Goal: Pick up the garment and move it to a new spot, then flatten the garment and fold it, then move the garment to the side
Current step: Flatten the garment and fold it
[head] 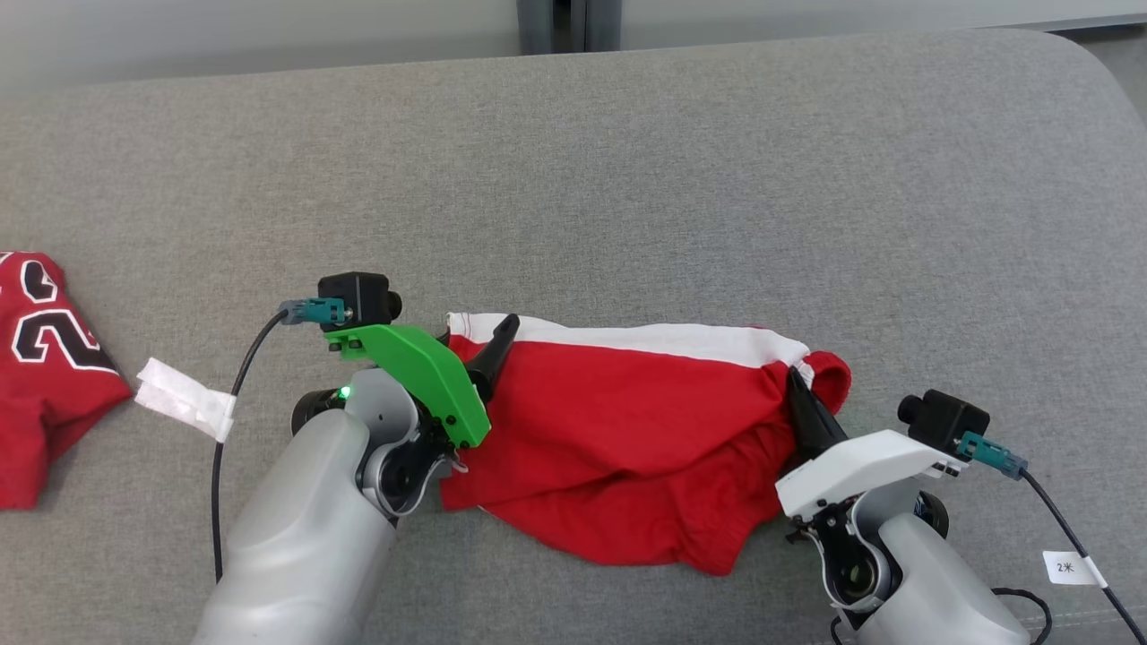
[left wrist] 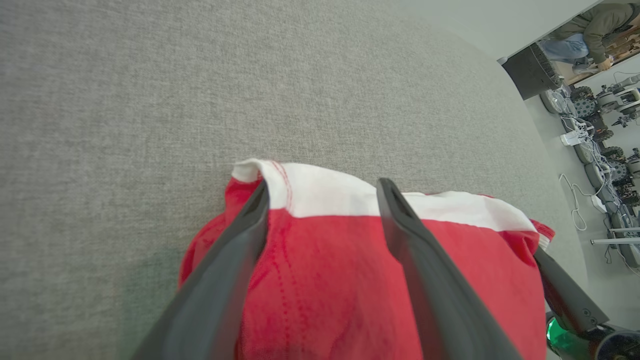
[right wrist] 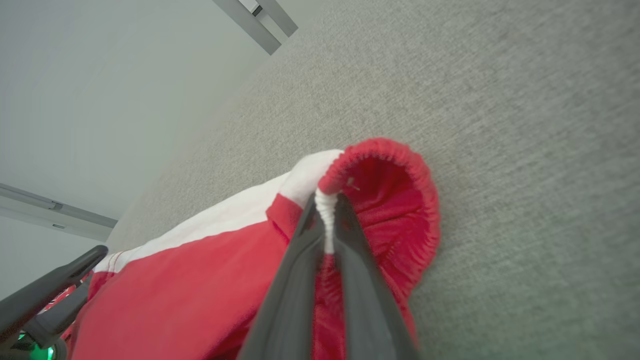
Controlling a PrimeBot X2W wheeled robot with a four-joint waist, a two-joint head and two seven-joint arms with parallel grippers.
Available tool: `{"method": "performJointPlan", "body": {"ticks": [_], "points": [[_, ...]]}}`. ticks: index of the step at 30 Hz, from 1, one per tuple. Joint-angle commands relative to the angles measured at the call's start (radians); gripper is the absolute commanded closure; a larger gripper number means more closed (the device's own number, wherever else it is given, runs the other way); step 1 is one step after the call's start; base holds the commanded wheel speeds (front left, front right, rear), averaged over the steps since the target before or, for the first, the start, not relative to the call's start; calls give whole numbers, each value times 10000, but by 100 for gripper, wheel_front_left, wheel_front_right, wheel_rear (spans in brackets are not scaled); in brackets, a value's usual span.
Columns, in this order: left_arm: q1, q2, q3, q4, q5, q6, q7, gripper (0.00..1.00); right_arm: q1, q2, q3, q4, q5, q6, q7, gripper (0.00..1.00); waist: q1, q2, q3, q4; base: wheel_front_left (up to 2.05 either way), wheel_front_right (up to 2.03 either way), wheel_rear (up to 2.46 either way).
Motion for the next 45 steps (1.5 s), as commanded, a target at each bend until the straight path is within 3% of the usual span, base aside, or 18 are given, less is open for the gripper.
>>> {"method": "performJointPlan", "body": {"ticks": [1,10,11,13,28,37,45], "points": [[62,82,-15,-2,-64,-23,-96,0,-90,-11,25,21,65,0,-26,100,0,0,35,-45,0,0,0],[-85,184,-168,436,7,-25,-696,0,-280,-5,135,-264,-25,0,-28,100,0,0,182,-181,0,0,0],[-109,186,-174,468,-12,-25,-791,23,-310,-5,147,-300,-31,0,-26,100,0,0,192,-192,0,0,0],[-206,258,-271,499,82,-25,-1115,100,-347,0,186,-369,-17,0,-26,100,0,0,215,-210,0,0,0],[45,723,-988,-225,-842,-27,-2639,100,-670,-49,-248,-1295,-132,0,-28,100,0,0,-205,-8,0,0,0],[-470,1698,-1033,-1724,-1221,-27,-3861,100,-1572,-697,-347,-2630,-215,0,-17,100,0,0,-1275,264,0,0,0],[-1563,2543,-597,-3277,-1209,157,-3713,100,-2774,-1477,-232,-3557,-261,0,678,100,0,0,-1779,462,0,0,0]]}}
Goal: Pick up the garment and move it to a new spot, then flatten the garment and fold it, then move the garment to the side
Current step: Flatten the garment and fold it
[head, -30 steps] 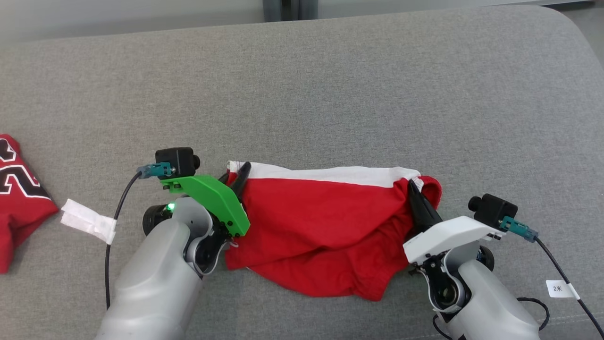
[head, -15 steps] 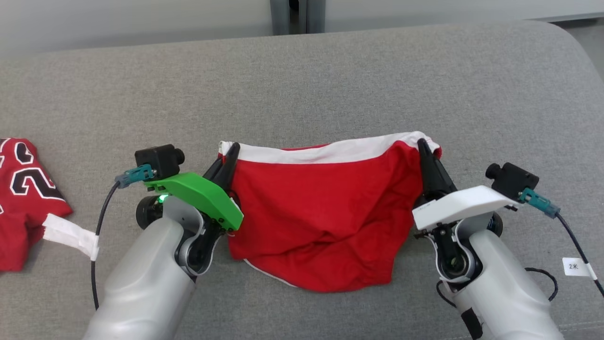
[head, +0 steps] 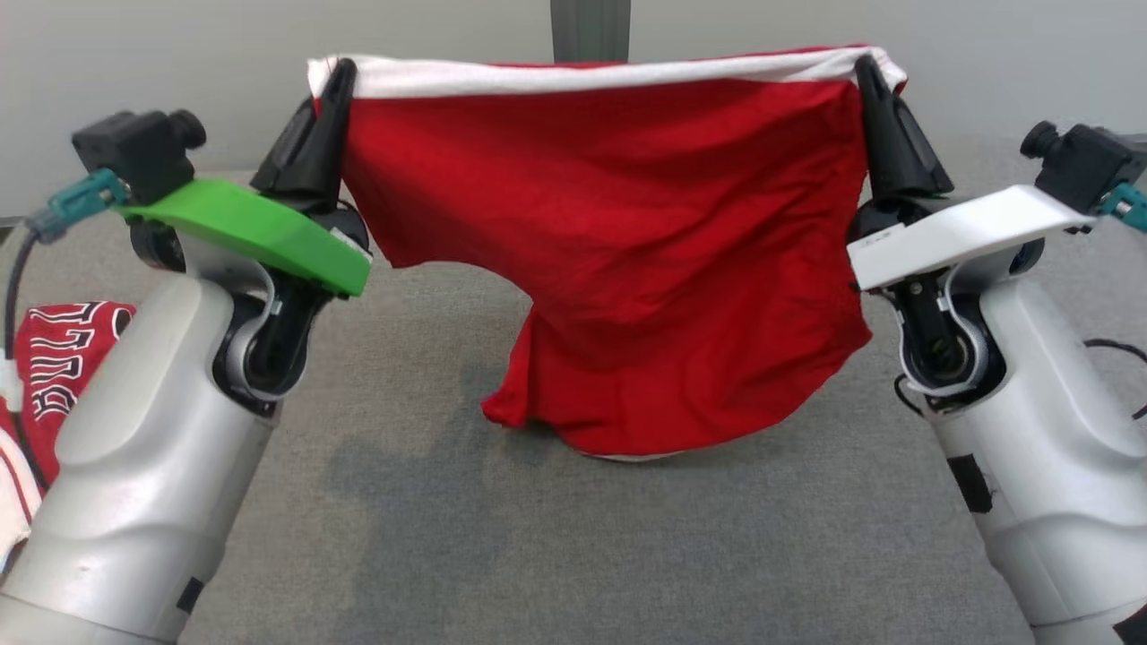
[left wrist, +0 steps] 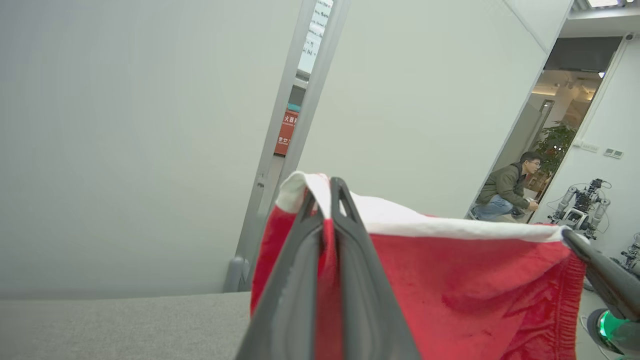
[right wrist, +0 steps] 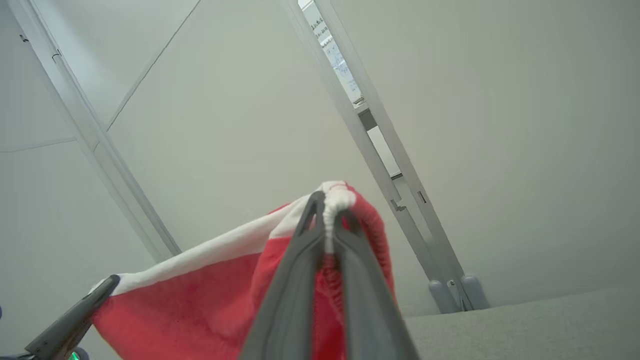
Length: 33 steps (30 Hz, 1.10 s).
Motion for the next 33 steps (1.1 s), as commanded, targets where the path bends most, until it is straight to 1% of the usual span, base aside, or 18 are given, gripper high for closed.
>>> {"method": "performJointPlan", "body": {"ticks": [1,4,8,11,14,17,21,24,25,27,29,33], "points": [[-220,138,51,-190,-59,136,151,100,-255,-99,-35,-123,-110,0,155,100,0,-1,-36,171,0,0,0],[-617,333,82,-592,158,396,313,100,-733,-279,-73,-254,-322,0,450,100,0,-1,273,224,0,0,0],[-1162,514,-55,-727,605,652,517,100,-1576,-309,6,-170,-713,0,833,100,0,-1,972,251,0,0,0],[-1828,427,-233,-519,929,647,630,100,-2435,-236,184,165,-1202,0,1062,100,0,-1,1704,249,0,0,0],[-2606,319,-202,-77,1295,697,375,100,-3386,-137,317,658,-1741,0,922,100,0,-1,2420,234,0,0,0],[-3496,174,-168,544,1608,601,-51,100,-4413,-18,389,1404,-2305,0,535,100,0,-1,3032,242,0,0,0],[-4746,-8,100,1145,2234,473,-725,100,-5723,-20,493,2245,-3004,0,-198,100,0,-1,3482,335,0,0,0],[-5394,-170,387,1259,2744,350,-886,100,-6534,-190,429,2691,-3544,0,-526,100,0,-1,3658,459,0,0,0],[-5653,-239,703,1059,2964,302,-904,100,-6791,-269,477,2789,-3752,0,-589,100,0,-1,3717,517,0,0,0],[-5670,-479,1272,803,3268,219,-882,100,-7115,-378,618,2920,-4028,0,-657,100,0,-1,3819,638,0,0,0],[-5297,-724,1587,720,3459,108,-869,100,-7174,-445,758,2923,-4087,0,-664,100,0,-1,3894,728,0,0,0],[-4475,-1014,1942,467,3848,-69,-874,100,-6491,-743,1116,2390,-4111,-2,-671,100,0,-1,4098,863,0,0,0]]}}
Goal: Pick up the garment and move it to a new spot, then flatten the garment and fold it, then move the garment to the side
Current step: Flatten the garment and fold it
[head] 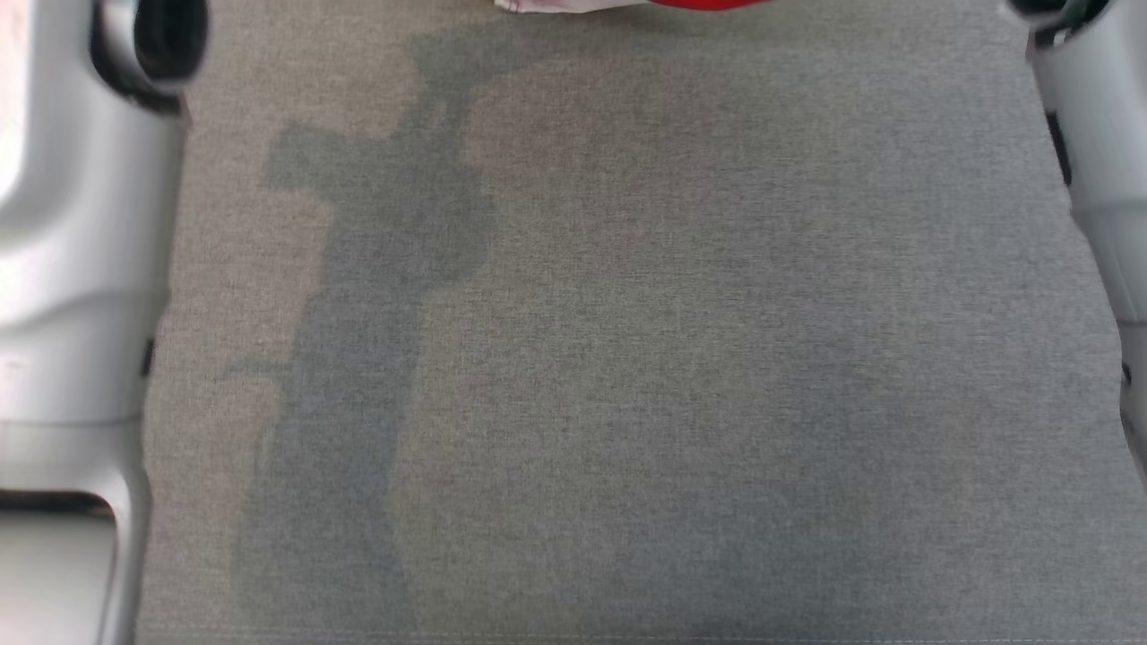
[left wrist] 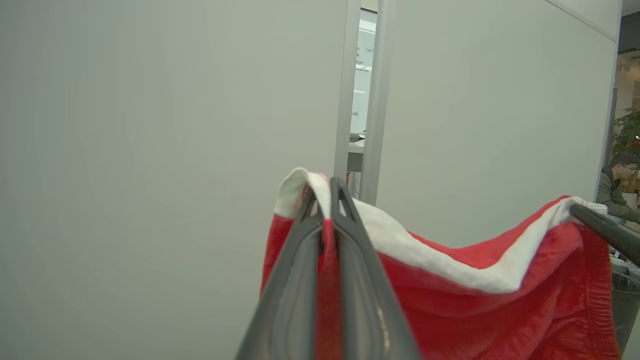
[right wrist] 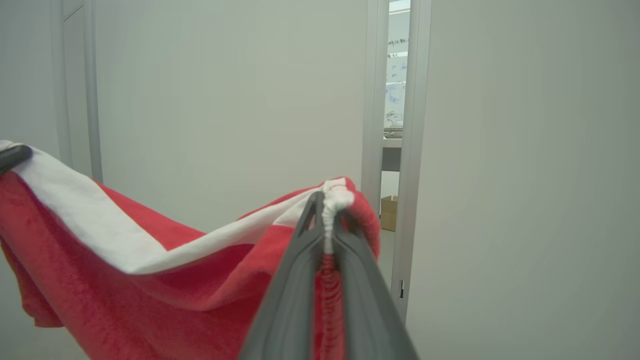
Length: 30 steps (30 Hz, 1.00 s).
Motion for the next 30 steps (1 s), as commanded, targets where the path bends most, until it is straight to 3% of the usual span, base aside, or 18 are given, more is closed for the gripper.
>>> {"method": "performJointPlan", "body": {"ticks": [1,10,17,30], "points": [[554,-176,139,-126,66,-65,1,100,636,-180,209,-205,7,-4,-21,100,0,0,249,207,0,0,0],[4876,-818,486,-1259,130,-91,-1,100,4824,-598,550,-2282,505,-2,-25,100,0,0,-253,295,0,0,0],[7889,-1151,1153,-1826,-57,-94,-3,100,8026,-410,635,-3903,676,-4,-24,100,0,0,-1224,134,0,0,0],[11546,-1268,1571,-2169,51,-94,-2,100,11682,174,312,-4662,830,-4,-27,100,0,0,-3715,12,0,0,0]]}}
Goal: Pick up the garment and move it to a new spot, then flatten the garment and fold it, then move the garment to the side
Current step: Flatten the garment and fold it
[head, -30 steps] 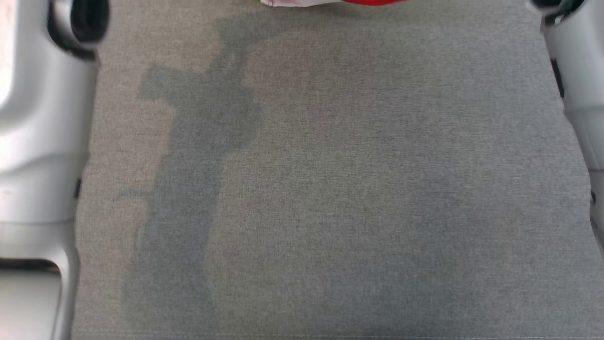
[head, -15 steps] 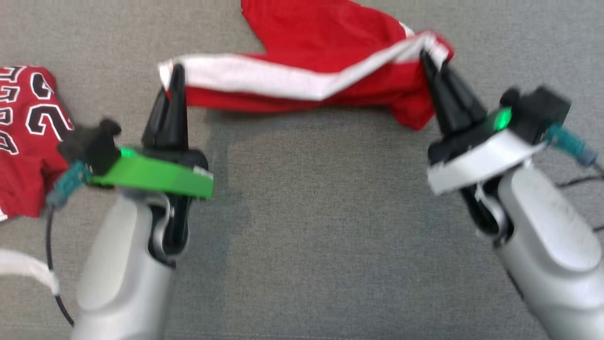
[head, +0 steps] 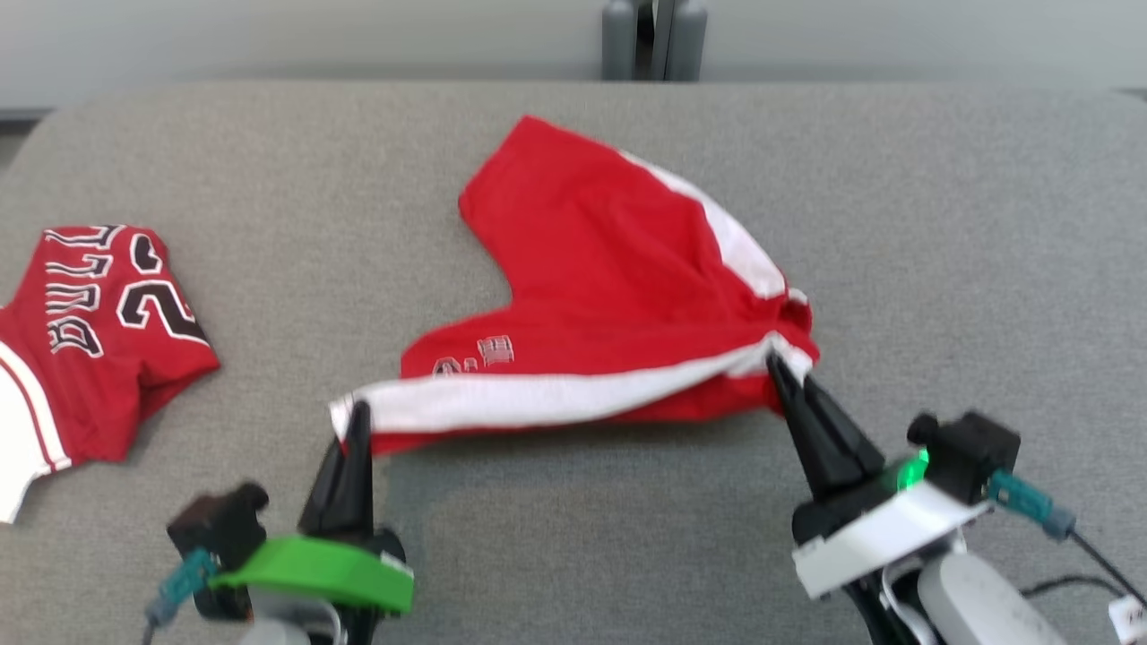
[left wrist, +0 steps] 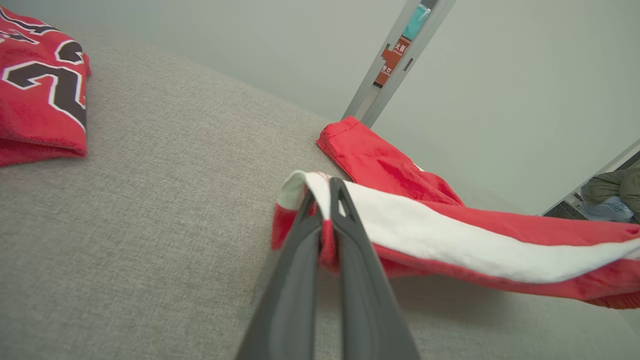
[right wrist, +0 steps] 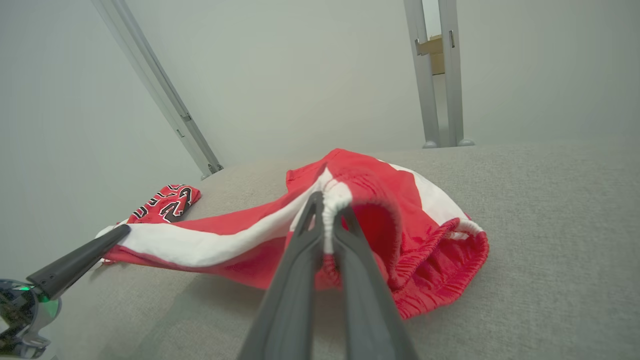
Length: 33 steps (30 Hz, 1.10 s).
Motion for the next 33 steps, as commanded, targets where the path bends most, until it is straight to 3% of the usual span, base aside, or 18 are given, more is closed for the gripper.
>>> {"method": "performJointPlan", "body": {"ticks": [1,9,16,23,30,33], "points": [[609,-36,51,-26,58,-23,-2,100,562,97,-53,-49,53,-4,-28,100,0,0,-1297,-29,0,0,0],[2411,-227,17,-62,125,-24,-2,100,2320,246,15,-190,141,-4,-29,100,0,0,-2168,-102,0,0,0],[2854,-303,210,-331,277,-24,-2,100,2915,136,123,-266,247,-4,-29,100,0,0,-2199,-363,0,0,0],[1001,374,-776,-110,16,-24,-2,100,2272,487,-327,-217,449,-4,-29,100,0,0,-1564,-805,0,0,0],[-2320,2002,-3264,905,-520,-23,8,100,916,1133,-256,264,271,-2,-29,100,0,0,-200,-1565,0,0,0],[-3562,2401,-3843,1552,-815,-24,9,100,427,1446,-325,367,289,-2,-29,100,0,0,392,-1841,0,0,0]]}}
